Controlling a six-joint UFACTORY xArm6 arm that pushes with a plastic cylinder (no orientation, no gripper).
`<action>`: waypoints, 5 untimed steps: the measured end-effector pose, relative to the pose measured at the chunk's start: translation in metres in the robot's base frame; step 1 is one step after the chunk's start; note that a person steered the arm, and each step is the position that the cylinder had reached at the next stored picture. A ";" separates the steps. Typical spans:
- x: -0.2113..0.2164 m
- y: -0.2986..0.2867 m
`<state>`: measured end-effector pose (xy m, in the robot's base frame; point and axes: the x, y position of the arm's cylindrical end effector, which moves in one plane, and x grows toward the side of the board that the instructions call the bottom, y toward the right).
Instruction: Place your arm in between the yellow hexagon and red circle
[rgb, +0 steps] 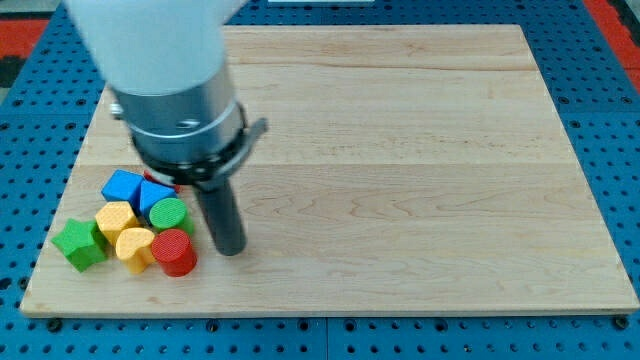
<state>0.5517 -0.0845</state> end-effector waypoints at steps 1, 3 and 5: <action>0.032 0.010; 0.022 -0.033; 0.016 -0.009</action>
<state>0.5678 -0.0933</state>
